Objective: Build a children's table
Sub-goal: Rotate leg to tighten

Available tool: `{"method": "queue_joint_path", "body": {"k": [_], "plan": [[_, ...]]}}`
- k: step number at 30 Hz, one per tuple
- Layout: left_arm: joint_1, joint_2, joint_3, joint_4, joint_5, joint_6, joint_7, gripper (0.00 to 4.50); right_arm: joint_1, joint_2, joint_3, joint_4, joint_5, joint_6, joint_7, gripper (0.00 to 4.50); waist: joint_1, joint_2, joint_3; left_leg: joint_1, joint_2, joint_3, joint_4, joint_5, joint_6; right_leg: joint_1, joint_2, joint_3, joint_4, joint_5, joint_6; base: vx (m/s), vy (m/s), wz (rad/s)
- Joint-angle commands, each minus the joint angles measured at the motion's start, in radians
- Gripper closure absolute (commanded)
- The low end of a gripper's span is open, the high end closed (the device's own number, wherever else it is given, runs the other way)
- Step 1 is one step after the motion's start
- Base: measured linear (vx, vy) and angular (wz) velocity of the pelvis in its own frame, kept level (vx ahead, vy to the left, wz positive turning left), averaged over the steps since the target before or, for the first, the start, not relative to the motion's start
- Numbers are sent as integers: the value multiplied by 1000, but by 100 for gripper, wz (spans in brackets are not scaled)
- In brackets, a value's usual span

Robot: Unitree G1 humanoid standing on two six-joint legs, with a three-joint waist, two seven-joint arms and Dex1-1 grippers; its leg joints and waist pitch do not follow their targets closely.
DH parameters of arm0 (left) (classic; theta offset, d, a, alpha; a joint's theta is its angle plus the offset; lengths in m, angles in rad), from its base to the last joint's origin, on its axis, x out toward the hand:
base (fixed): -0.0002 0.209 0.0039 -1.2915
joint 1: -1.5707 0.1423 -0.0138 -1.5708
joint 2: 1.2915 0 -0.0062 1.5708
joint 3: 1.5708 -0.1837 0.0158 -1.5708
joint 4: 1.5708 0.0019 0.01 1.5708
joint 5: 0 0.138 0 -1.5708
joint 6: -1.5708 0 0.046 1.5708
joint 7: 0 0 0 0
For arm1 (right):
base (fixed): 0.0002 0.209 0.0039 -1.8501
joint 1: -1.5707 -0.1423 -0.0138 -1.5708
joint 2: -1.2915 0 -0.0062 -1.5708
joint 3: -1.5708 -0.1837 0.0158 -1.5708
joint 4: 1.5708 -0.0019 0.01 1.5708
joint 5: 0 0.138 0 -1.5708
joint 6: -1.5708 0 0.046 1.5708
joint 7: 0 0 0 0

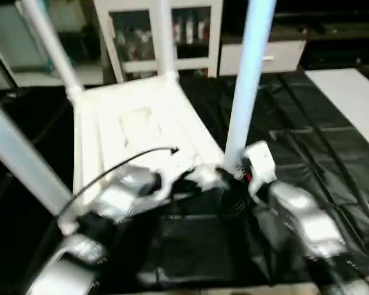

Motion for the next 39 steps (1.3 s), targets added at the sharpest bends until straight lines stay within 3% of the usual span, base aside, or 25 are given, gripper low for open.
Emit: {"method": "queue_joint_path", "body": {"k": [1,3,4,5,6,7,8,11,13,15,16,19,22,23,25,27,28,29,30,33,35,37,39], "plan": [[-7,-46,-17,52,2,20,66,450,-13,36,21,77,-24,18,-71,180,-8,-12,-33,22,61,-49,-83,-454,-27,3,-75,36,-114,-475,-174,0,0,0],[-63,-104,26,150,19,13,230,450,-70,94,-17,178,-40,0,-198,180,-10,-13,-37,21,62,-51,-84,-448,-18,4,-73,37,-114,-462,-168,0,0,0],[-79,-121,39,180,24,6,278,450,-88,111,-29,209,-45,-6,-237,180,-17,-8,-35,29,57,-49,-80,-472,-25,-8,-70,35,-116,-476,-172,0,0,0],[-103,-147,59,217,19,4,318,450,-117,136,-43,267,-55,-25,-294,180,-12,-14,-38,33,57,-51,-81,-473,-21,-5,-71,34,-120,-476,-167,0,0,0],[-111,-156,66,229,17,5,324,450,-129,143,-46,292,-62,-38,-311,180,-14,-13,-39,29,56,-50,-80,-467,-16,-5,-72,36,-119,-465,-170,0,0,0],[-116,-160,68,234,19,2,333,450,-136,146,-40,303,-70,-46,-313,180,-15,-12,-39,15,59,-54,-86,-444,-6,6,-73,34,-114,-429,-172,0,0,0],[-121,-160,67,239,25,-6,338,450,-143,157,-45,312,-66,-64,-308,180,-15,-11,-42,10,60,-55,-88,-430,1,11,-73,33,-111,-402,-173,0,0,0],[-120,-142,58,225,36,-17,316,450,-141,179,-71,267,-16,-143,-234,180,-8,-5,-52,-2,66,-47,-85,-307,66,24,-79,36,-96,-193,-218,0,0,0],[-117,-132,58,224,36,-21,304,450,-133,174,-66,241,-13,-171,-206,110,-4,-8,-57,-3,68,-43,-81,-263,97,26,-80,34,-93,-149,-234,0,0,0],[-115,-122,52,222,39,-28,290,450,-124,164,-63,219,-12,-179,-193,108,-3,-8,-58,-8,67,-43,-80,-236,113,28,-80,32,-91,-129,-240,0,0,0],[-111,-103,42,225,49,-51,256,450,-109,147,-64,182,-8,-182,-164,101,-5,-4,-52,-11,66,-43,-83,-269,123,27,-79,29,-98,-178,-230,0,0,0],[-81,-59,11,179,55,-70,162,450,-66,101,-61,87,32,-122,-82,63,-13,-4,-49,-10,70,-50,-92,-327,94,27,-77,27,-104,-275,-201,0,0,0],[-41,-16,-20,107,38,-79,37,450,-24,33,-45,11,43,-73,9,33,-10,-5,-49,-12,73,-50,-93,-326,88,26,-79,31,-104,-278,-199,0,0,0],[-4,28,-47,33,11,-53,-83,450,15,-38,-15,-46,38,-47,102,24,-4,5,-51,-9,75,-48,-92,-303,91,24,-79,32,-101,-245,-205,0,0,0],[18,58,-64,-13,-5,-20,-151,450,42,-90,12,-82,26,-39,171,19,4,2,-54,-11,81,-45,-91,-267,104,26,-79,34,-91,-161,-223,0,0,0],[40,102,-91,-53,-9,-42,-222,450,90,-164,42,-160,58,-27,301,19,9,4,-55,-8,78,-41,-86,-250,121,26,-79,33,-89,-105,-244,0,0,0],[50,126,-104,-76,-13,-48,-261,450,117,-203,52,-207,85,-25,371,19,16,20,-54,-8,80,-42,-87,-232,129,27,-81,33,-85,-78,-248,0,0,0],[65,161,-121,-118,-27,-45,-328,450,157,-266,67,-285,124,0,460,19,23,10,-55,-4,84,-42,-88,-232,133,29,-79,33,-86,-60,-249,0,0,0],[65,161,-121,-118,-27,-45,-328,450,157,-266,67,-285,124,0,460,19,31,9,-55,-2,86,-43,-90,-230,135,31,-80,33,-84,-51,-248,0,0,0],[86,205,-138,-187,-44,-22,-406,450,198,-343,82,-356,144,15,539,19,38,12,-53,-2,85,-40,-90,-213,138,28,-81,32,-82,-51,-256,0,0,0],[96,225,-141,-228,-52,-3,-436,450,217,-376,72,-388,174,37,578,19,48,7,-48,2,88,-39,-95,-253,112,26,-82,34,-87,-124,-250,0,0,0],[100,235,-143,-246,-57,9,-449,450,224,-385,61,-396,186,41,598,19,48,11,-46,3,86,-39,-98,-288,86,21,-81,34,-91,-174,-247,0,0,0],[106,245,-145,-265,-64,21,-466,450,228,-392,55,-399,192,49,620,19,46,5,-44,5,84,-37,-99,-310,69,19,-79,35,-93,-200,-240,0,0,0]]}}
